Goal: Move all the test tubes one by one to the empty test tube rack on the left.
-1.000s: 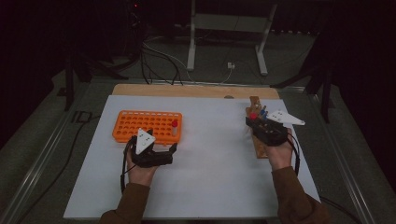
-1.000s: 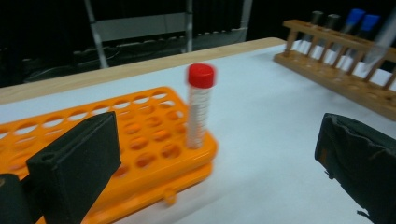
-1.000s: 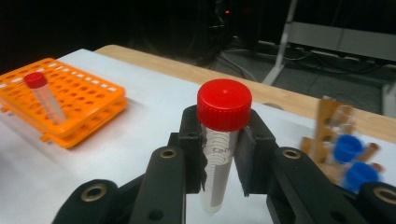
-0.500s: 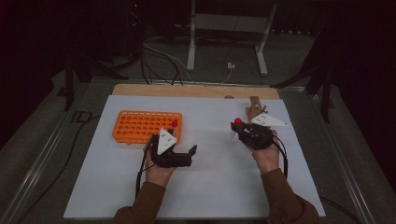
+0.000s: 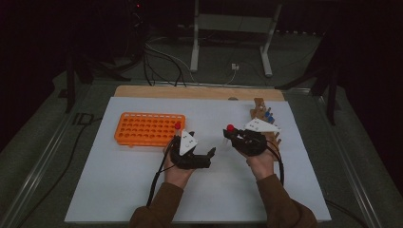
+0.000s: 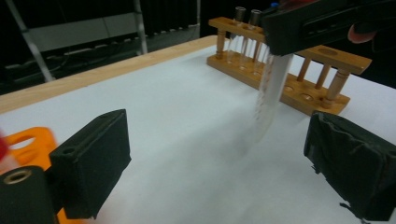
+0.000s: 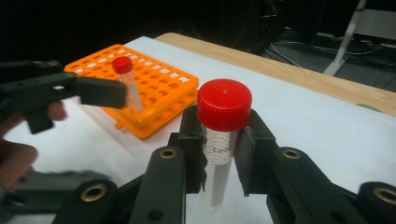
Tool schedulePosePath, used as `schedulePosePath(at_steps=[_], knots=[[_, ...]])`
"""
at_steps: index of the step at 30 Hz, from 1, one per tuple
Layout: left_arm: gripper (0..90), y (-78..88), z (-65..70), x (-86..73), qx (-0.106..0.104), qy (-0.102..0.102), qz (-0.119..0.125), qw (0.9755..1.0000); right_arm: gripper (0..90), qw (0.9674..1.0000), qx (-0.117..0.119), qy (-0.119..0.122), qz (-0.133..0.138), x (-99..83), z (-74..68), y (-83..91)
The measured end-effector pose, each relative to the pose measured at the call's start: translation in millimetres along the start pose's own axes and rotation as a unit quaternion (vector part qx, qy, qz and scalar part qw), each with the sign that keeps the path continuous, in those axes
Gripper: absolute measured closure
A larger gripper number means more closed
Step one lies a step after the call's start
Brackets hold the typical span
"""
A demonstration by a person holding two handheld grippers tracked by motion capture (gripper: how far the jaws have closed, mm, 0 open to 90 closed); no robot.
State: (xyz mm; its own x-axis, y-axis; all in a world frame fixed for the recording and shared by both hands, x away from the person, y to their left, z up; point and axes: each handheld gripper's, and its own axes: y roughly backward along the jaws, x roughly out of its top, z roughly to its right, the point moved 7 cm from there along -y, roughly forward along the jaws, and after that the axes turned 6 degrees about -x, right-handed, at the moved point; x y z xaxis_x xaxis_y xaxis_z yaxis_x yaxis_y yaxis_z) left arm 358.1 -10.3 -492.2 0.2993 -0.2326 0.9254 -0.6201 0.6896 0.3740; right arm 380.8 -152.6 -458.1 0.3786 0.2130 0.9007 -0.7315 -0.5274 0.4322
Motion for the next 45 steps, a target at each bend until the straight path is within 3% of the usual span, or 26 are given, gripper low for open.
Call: schedulePosePath(at_steps=[4, 10, 21, 28, 34, 35, 45], knots=[[14.1, -8.7, 6.7, 2.1, -0.012, -0.001, -0.003, 0.9999, 74.4, 1.0, 0.007, 0.002, -0.003, -0.3, -6.3, -2.8], [25.7, -19.1, 13.0, 4.9, -0.014, 0.0, -0.009, 0.9999, 74.3, 0.9998, 0.017, 0.006, -0.005, -1.4, -14.3, -6.8], [60.5, -26.3, 17.9, 4.6, -0.038, 0.006, -0.012, 0.9992, 74.3, 0.9996, 0.027, 0.007, -0.007, -3.3, -22.5, -10.8], [72.2, -24.3, 17.8, 5.8, -0.046, 0.004, -0.006, 0.9989, 74.3, 0.9995, 0.029, 0.008, -0.009, -4.5, -24.3, -11.9], [74.7, -24.7, 18.9, 5.3, -0.046, -0.003, -0.007, 0.9989, 74.0, 0.9995, 0.028, 0.008, -0.009, -4.7, -24.2, -11.8], [74.8, -24.9, 18.5, 5.1, -0.045, -0.003, -0.008, 0.999, 72.8, 0.9995, 0.028, 0.009, -0.008, -4.6, -23.9, -11.6], [74.9, -17.8, 4.8, -1.6, -0.031, 0.007, -0.013, 0.9994, 29.1, 0.9996, 0.024, 0.012, 0.007, -2.9, -18.0, -4.9]])
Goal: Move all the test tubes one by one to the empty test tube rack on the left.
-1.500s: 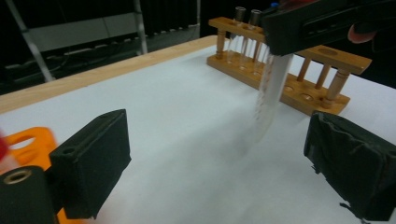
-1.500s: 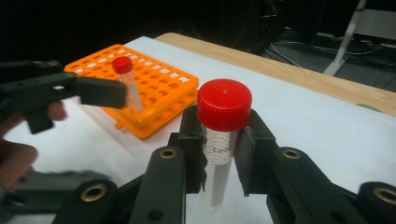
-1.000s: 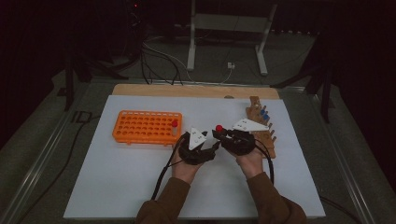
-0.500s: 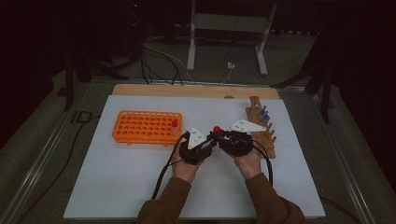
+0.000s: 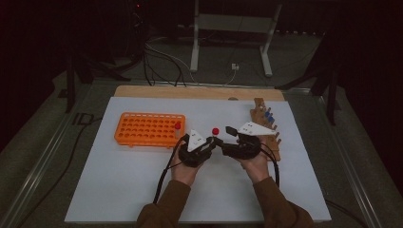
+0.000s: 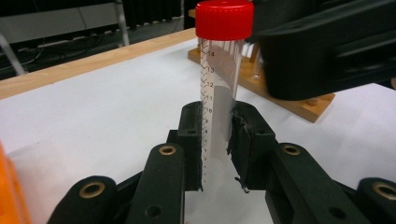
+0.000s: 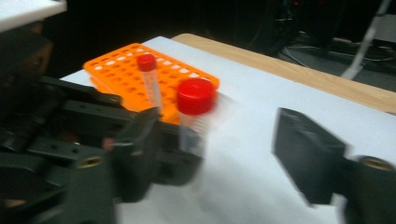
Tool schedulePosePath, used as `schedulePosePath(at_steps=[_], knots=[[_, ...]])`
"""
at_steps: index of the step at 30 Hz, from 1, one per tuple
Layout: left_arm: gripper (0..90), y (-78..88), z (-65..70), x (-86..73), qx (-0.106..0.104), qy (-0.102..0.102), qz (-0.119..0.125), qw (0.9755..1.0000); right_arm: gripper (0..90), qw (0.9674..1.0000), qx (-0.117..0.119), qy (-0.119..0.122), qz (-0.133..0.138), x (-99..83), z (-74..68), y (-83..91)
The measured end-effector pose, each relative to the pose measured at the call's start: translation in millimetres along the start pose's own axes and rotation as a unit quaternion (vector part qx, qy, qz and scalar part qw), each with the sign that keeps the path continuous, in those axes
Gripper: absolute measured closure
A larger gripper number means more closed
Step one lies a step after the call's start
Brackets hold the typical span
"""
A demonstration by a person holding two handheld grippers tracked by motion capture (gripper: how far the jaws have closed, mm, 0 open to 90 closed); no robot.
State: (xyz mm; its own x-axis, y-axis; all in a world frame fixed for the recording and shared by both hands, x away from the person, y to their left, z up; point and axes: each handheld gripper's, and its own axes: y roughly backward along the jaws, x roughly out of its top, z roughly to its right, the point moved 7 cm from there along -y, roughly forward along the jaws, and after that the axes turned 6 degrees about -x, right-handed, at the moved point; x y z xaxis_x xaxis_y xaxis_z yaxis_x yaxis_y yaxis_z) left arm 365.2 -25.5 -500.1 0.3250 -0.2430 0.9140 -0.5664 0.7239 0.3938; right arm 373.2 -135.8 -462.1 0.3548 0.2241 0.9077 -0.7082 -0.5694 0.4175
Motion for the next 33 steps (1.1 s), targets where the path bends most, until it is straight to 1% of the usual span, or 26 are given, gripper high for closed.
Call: schedulePosePath(at_steps=[1, 2, 3, 5, 7, 10, 14, 17, 20, 23, 27, 33], knots=[[74.9, 1.6, -1.5, -0.1, 0.001, 0.001, 0.001, 1.0, 21.1, 1.0, -0.008, 0.001, -0.001, -0.5, 1.7, 0.0], [74.9, 3.1, -2.5, 0.0, 0.003, 0.001, 0.002, 1.0, 15.7, 0.9998, -0.019, 0.003, -0.004, -1.4, 3.6, -0.4], [74.9, 4.6, -3.5, 0.2, 0.003, 0.0, 0.003, 1.0, 15.2, 0.9997, -0.026, 0.003, -0.006, -2.5, 5.3, -0.1], [74.9, 8.1, -5.0, 0.8, 0.004, -0.002, 0.003, 1.0, 13.7, 0.9998, -0.022, 0.001, -0.005, -4.4, 7.8, 0.7], [74.9, 11.4, -6.8, 1.4, 0.006, -0.001, 0.005, 1.0, 8.5, 0.9996, -0.026, 0.002, -0.009, -6.9, 11.0, 1.3], [74.9, 16.3, -10.0, 1.6, 0.007, -0.001, 0.007, 1.0, 3.0, 0.9996, -0.026, -0.001, -0.012, -10.4, 15.4, 2.7], [74.8, 22.6, -14.9, 1.4, 0.008, 0.003, 0.01, 0.9999, 0.3, 0.9993, -0.036, -0.001, -0.012, -14.1, 22.5, 6.5], [74.7, 27.7, -18.0, 2.3, 0.009, 0.006, 0.017, 0.9998, 0.0, 0.9989, -0.046, 0.001, -0.009, -16.3, 28.2, 9.8], [74.7, 32.7, -22.0, 2.8, 0.012, 0.009, 0.021, 0.9997, 0.0, 0.9986, -0.052, -0.003, -0.008, -18.3, 33.5, 13.5], [74.7, 37.5, -27.0, 2.4, 0.016, 0.013, 0.023, 0.9995, 0.0, 0.9982, -0.059, -0.005, -0.006, -21.3, 39.0, 16.5], [74.7, 44.4, -34.6, 1.3, 0.023, 0.016, 0.025, 0.9993, 0.0, 0.9978, -0.066, -0.006, -0.01, -26.0, 44.8, 19.4], [74.6, 54.0, -45.6, 1.1, 0.034, 0.02, 0.03, 0.9988, 0.0, 0.9974, -0.071, -0.005, -0.01, -29.4, 51.2, 25.4]])
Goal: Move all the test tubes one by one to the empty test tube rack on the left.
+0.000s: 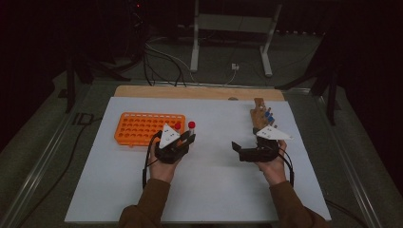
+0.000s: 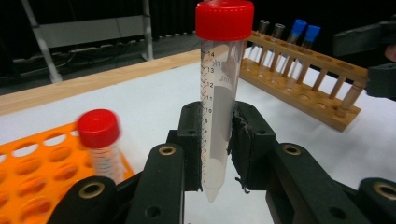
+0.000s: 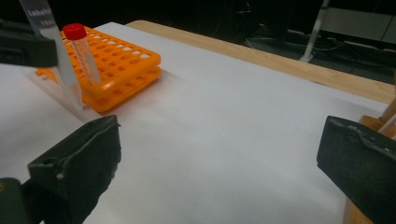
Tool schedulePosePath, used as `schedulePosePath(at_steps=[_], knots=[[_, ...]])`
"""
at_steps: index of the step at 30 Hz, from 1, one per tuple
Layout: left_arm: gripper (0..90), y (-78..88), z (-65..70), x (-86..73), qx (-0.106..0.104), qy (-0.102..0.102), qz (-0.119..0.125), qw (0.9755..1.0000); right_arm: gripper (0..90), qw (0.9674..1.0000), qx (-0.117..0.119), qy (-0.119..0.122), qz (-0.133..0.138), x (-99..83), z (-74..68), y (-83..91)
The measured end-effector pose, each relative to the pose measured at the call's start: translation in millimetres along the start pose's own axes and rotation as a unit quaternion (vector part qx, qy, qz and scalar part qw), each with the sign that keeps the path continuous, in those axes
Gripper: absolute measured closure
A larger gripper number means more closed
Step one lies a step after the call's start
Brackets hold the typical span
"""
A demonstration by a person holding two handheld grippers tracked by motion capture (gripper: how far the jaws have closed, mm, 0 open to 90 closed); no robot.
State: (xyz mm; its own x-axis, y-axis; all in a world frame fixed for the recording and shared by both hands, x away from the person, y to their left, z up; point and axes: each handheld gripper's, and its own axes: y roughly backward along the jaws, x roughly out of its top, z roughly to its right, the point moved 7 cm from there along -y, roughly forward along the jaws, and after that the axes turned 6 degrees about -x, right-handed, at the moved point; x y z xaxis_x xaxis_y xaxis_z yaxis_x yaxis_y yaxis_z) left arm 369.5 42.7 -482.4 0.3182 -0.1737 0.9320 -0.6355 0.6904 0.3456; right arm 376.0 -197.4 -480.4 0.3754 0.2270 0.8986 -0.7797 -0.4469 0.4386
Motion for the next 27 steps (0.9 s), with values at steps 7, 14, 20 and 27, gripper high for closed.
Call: schedulePosePath(at_steps=[7, 14, 20, 27], knots=[[74.5, 11.2, -13.6, 2.4, 0.014, 0.006, 0.008, 0.9999, 0.0, 1.0, -0.006, -0.002, 0.001, -2.6, 6.0, 4.8], [74.5, 19.8, -28.0, 2.2, 0.031, 0.011, 0.014, 0.9994, 0.0, 1.0, -0.006, -0.002, 0.001, -3.3, 8.9, 7.6], [74.5, 25.1, -38.8, 0.0, 0.045, 0.013, 0.014, 0.9988, 0.0, 1.0, -0.008, -0.004, 0.002, -4.4, 11.3, 9.5], [74.5, 27.1, -51.3, -3.2, 0.064, 0.018, 0.013, 0.9977, 0.0, 0.9999, -0.009, -0.006, 0.003, -4.6, 14.5, 13.3]])
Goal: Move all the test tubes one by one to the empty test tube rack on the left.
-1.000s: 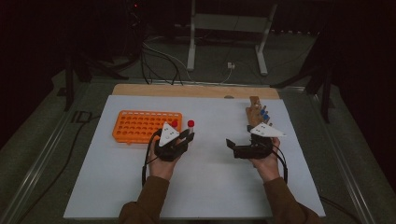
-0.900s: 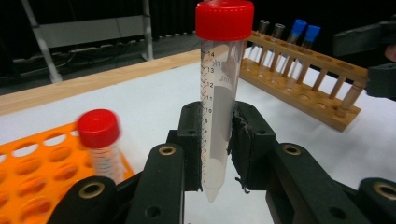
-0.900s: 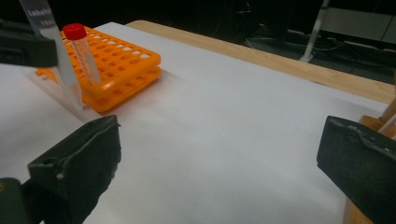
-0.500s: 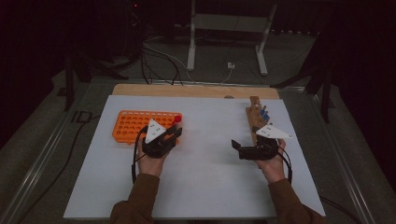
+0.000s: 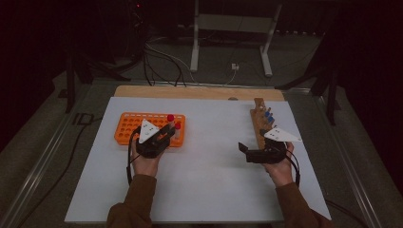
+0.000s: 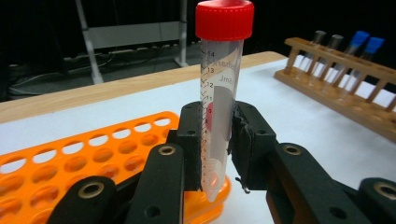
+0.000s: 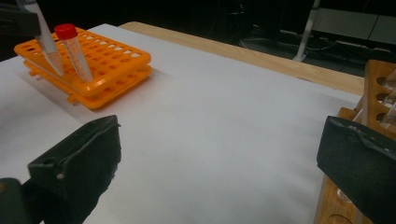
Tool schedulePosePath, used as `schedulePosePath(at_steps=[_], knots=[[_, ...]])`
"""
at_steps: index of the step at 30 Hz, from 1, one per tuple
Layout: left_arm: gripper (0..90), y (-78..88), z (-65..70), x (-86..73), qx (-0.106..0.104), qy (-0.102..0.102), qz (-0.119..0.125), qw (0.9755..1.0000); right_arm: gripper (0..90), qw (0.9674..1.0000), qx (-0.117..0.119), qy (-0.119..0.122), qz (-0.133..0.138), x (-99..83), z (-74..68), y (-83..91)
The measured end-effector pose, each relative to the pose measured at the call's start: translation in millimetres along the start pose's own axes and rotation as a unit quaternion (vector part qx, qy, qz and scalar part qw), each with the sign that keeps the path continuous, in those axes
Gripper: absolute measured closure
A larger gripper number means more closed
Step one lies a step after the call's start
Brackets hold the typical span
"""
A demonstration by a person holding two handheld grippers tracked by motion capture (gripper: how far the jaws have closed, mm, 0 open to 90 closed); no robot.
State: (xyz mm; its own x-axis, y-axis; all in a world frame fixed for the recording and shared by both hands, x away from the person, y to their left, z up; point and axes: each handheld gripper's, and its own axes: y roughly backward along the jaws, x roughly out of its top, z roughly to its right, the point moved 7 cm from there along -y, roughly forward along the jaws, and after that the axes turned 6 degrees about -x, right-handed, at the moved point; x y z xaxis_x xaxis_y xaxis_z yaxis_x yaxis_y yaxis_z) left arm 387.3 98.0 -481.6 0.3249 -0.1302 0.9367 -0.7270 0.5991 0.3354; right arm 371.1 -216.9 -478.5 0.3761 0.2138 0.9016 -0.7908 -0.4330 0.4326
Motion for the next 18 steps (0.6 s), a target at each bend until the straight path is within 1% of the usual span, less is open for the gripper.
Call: schedulePosePath(at_steps=[6, 12, 15, 18], knots=[[74.5, -4.8, -10.5, -3.7, 0.017, 0.006, -0.003, 0.9998, 0.0, 1.0, 0.0, -0.001, 0.002, 0.5, 0.7, 1.4], [74.4, -12.1, -18.3, -8.7, 0.027, 0.015, -0.009, 0.9995, 0.0, 1.0, 0.002, 0.001, 0.001, -0.2, -1.6, 0.4], [74.4, -14.9, -20.5, -12.2, 0.03, 0.017, -0.016, 0.9993, 0.0, 1.0, 0.004, 0.002, 0.001, -0.3, -2.3, 0.1], [74.5, -18.1, -20.6, -17.1, 0.03, 0.012, -0.03, 0.999, 0.0, 1.0, 0.005, 0.003, 0.001, -0.5, -2.6, 0.1]])
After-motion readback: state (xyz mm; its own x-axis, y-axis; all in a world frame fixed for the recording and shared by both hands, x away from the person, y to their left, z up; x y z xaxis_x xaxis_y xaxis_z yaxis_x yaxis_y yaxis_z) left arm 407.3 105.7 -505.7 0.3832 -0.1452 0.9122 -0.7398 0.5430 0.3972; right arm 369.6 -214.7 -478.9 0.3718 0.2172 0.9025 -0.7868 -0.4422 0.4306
